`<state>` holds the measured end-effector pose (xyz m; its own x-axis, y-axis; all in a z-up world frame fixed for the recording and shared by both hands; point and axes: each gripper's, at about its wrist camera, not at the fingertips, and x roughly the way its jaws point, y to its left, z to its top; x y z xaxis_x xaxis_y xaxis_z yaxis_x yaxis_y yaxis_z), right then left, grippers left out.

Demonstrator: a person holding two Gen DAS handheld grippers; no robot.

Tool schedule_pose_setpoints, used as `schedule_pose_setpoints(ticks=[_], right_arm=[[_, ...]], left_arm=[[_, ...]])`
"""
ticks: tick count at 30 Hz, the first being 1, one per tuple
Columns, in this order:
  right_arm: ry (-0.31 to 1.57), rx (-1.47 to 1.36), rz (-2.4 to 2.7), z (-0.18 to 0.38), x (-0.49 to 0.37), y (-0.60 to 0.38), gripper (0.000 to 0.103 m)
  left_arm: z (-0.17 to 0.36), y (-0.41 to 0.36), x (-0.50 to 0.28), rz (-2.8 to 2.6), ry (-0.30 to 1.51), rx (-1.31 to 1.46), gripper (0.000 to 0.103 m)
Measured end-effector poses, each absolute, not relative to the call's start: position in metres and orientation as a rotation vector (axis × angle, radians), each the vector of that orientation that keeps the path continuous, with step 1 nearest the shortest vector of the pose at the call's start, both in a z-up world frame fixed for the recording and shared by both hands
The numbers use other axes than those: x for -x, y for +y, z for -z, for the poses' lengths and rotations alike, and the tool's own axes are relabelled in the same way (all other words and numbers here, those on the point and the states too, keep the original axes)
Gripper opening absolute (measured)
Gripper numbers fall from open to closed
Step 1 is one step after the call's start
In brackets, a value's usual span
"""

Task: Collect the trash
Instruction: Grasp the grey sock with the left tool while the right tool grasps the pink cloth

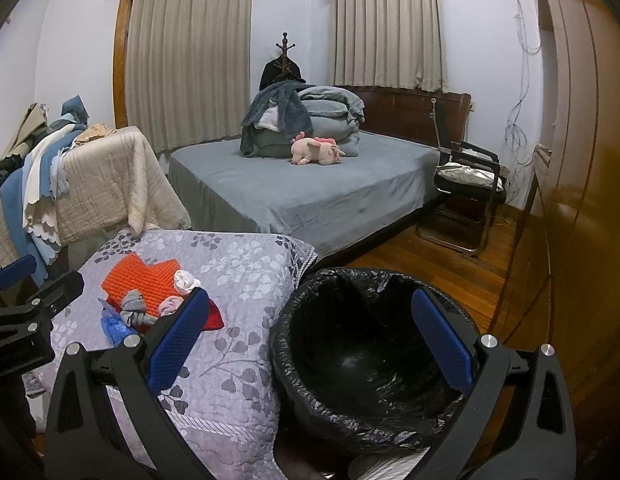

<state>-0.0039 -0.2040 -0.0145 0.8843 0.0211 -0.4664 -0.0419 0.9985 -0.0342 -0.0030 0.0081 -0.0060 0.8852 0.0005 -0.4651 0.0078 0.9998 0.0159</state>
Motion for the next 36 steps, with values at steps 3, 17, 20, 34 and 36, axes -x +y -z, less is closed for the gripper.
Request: schedule_pose_setpoints(ticks=[3,17,20,34,36], right_arm=[[0.489,0.048,-0.044,0.016,0.001,-0.200,0.098],[0.550,0.051,-0.157,0.042,-0.051,-0.154,0.098],[0.563,0.065,-0.186,0.054,-0.066,-0.137,0.095],[0.671,0.089,-0.359,0.123,-0.134,-0.057,0.063],[0.679,0.102,-0.374,0.129,-0.140,-0.046,0.062]], left_arm=[[0.013,0.014,0.004,-0.007,0.482,-0.020,0.097],[0.053,0.091,-0.023,-0.194,0.518,-0.003,0.097],[0.066,0.105,-0.031,-0.212,0.538,-0.002,0.096],[0.116,0.147,-0.064,-0.247,0.586,0.039,0.088],[0.118,0.150,-0.069,-0.246,0.582,0.036,0.087]])
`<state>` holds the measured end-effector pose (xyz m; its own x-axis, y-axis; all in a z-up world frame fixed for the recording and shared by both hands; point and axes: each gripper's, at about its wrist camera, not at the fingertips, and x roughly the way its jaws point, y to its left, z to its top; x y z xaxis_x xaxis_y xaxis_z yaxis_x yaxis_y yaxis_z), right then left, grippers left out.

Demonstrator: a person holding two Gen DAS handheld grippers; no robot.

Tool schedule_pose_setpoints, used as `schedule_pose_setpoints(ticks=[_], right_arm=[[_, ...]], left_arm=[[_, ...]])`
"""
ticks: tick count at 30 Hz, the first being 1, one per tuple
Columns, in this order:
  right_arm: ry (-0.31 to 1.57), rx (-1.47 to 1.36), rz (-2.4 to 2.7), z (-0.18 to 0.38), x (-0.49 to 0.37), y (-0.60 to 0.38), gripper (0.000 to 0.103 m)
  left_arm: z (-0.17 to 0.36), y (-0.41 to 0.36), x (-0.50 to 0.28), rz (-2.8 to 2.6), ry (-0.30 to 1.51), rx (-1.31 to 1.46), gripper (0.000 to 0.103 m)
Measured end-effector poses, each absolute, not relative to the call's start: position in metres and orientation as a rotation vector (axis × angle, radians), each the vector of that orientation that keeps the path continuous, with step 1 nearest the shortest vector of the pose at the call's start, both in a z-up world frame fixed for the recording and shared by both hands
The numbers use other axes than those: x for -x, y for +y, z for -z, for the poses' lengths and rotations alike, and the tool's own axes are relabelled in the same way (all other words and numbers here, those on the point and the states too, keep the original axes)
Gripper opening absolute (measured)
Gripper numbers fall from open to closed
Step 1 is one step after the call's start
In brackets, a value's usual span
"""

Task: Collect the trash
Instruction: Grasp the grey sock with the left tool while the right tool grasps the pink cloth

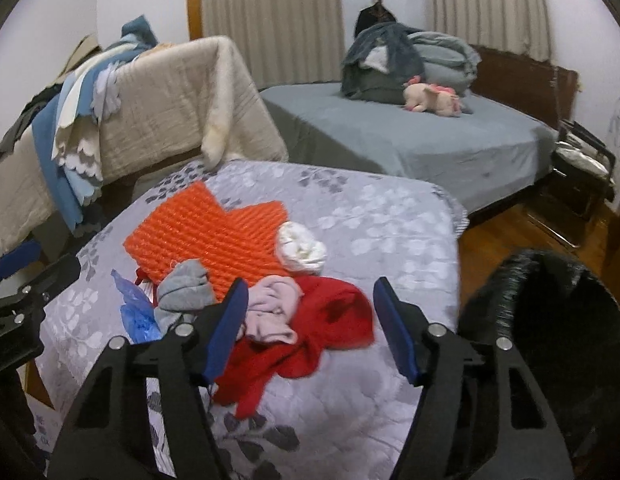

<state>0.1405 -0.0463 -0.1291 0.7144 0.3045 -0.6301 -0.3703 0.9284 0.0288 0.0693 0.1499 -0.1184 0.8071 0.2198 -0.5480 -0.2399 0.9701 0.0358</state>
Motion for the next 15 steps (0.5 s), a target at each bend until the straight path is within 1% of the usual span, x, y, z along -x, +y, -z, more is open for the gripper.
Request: schedule_pose_setpoints(ticks=[2,6,10,15], right_arm=[[0.692,0.112,-0.386,0.135,-0.148,-0.038,0.059],[0.721,0.130,-0.432,0.148,-0.159,-0.022,0.048],[0.755,0.147,-0.457,0.160,-0.165,-0.012,0.046],[0.805,0.170,-0.454,0.179,-0.169,-0.005,0.046]], left_arm=[[0.121,0.153,-0.074,-0.244,0.575,0.034,0.087],[0.124,0.160,-0.081,-0.249,0.575,0.032,0.087],[0.129,0.166,-0.084,-0.248,0.585,0.037,0.087],[0.133,0.169,-0.088,-0.238,0.595,0.042,0.087]])
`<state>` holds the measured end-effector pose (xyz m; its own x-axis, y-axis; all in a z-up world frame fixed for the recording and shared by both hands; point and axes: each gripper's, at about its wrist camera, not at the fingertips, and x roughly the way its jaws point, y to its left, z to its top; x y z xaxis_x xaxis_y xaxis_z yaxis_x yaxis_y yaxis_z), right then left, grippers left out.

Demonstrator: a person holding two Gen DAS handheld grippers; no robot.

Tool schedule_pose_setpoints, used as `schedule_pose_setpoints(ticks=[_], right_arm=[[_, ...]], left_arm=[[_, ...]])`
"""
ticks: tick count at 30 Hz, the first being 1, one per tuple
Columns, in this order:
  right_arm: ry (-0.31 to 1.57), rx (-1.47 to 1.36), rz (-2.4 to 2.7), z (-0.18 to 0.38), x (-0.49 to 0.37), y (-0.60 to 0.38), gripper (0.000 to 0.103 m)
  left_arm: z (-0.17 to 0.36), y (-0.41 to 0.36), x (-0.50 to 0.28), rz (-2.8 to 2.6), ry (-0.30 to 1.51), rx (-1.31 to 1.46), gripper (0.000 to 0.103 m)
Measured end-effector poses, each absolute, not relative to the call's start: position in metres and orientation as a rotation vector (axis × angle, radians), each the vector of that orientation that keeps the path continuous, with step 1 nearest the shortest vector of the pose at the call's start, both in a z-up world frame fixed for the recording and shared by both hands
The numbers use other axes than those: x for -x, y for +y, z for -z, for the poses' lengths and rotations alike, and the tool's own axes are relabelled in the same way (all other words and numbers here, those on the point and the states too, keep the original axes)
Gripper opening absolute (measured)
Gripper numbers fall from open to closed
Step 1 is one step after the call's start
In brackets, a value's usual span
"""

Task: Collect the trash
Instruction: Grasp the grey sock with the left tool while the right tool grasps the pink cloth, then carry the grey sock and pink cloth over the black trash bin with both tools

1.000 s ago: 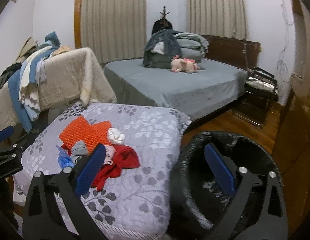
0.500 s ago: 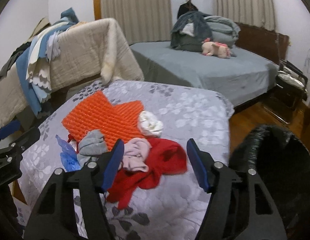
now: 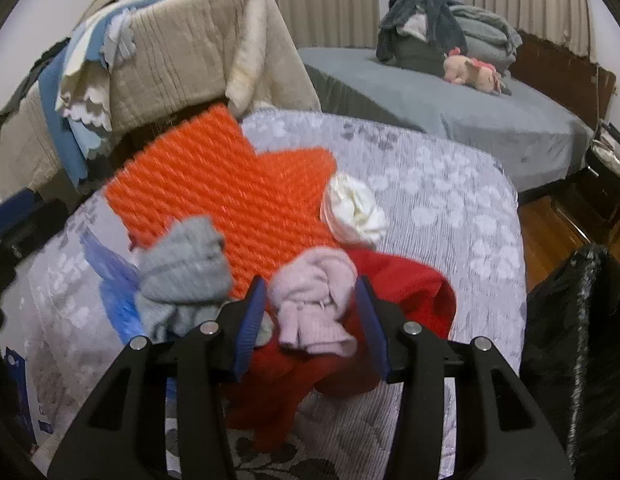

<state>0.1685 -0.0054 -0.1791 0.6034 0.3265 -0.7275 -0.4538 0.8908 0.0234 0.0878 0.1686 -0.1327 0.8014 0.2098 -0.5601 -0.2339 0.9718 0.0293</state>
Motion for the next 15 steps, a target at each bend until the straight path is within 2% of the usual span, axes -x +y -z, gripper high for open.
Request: schedule_pose_setpoints(ticks=[5,7,15], right_arm=[[0.832,0.172,-0.448,0.192,-0.173,-0.006,0.045],[0.838,0.170,-0.458,0.193,-0.172,-0.006,0.042],[0.802,0.116,-0.494,0.171,-0.164,-0.018,0.038]], left_arm=[[0.136,0.167,-0.090,-0.222,0.604,0.047,0.087],[0.138,0.165,-0.090,-0.214,0.608,0.047,0.087],[0.135,0.156,-0.088,-0.194,0.604,0.038,0.087]])
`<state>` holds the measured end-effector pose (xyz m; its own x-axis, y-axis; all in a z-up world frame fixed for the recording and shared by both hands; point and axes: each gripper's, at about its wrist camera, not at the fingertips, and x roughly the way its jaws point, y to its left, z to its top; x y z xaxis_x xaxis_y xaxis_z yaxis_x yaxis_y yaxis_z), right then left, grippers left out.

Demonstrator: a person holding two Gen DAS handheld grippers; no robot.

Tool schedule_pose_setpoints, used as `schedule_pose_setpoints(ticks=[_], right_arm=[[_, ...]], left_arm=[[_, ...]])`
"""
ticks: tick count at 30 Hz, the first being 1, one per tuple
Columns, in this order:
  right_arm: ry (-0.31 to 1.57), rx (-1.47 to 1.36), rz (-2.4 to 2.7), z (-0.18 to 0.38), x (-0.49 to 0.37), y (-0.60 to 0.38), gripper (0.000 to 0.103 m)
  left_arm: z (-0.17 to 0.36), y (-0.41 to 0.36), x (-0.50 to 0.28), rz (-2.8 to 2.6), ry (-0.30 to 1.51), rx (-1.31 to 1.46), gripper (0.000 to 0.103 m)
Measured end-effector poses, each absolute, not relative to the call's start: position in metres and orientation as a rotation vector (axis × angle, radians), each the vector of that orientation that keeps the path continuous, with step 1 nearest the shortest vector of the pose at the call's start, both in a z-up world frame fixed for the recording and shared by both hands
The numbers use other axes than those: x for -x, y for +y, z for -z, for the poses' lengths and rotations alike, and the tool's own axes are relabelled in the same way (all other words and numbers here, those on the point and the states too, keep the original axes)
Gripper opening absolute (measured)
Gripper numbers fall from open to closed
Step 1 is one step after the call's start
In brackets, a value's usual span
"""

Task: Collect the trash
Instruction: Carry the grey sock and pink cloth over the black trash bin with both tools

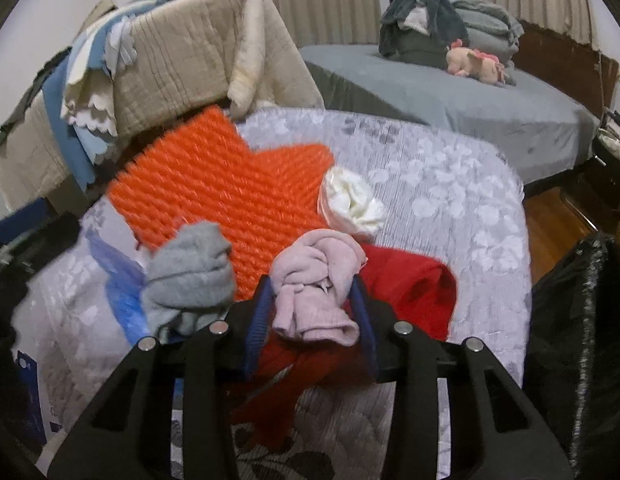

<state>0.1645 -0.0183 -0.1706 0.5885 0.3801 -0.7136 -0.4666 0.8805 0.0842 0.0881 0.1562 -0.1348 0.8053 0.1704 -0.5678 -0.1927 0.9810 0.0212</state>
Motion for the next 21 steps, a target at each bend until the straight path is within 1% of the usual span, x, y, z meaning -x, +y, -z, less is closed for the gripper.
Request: schedule_pose_setpoints(ticks=[5,6,8,15,17,21], right_arm=[[0.756,0.108,-0.493,0.148,-0.156,-0.030,0.038],[0.749,0.107,-0.487,0.145,-0.155,-0.033,0.038],[0.740,0.099,-0.471,0.140,-0.154,-0.040,0.038],[0.723,0.095,-0.423,0.135,-0.152,-0.065,0.038],[0.723,0.090,-0.410,0.133,-0.154,-0.071,0.038],[0.723,0.072,-0.387,0.133,-0.156,-0.080,0.038]], left_arm=[[0.130,0.147,-0.087,-0.169,0.593,0.030,0.087],[0.129,0.143,-0.088,-0.155,0.593,0.031,0.086],[0.129,0.136,-0.089,-0.128,0.596,0.032,0.079],[0.134,0.103,-0.099,-0.043,0.603,0.002,0.069],[0.137,0.097,-0.103,-0.025,0.609,-0.004,0.064],[0.145,0.084,-0.113,0.003,0.630,-0.027,0.062]])
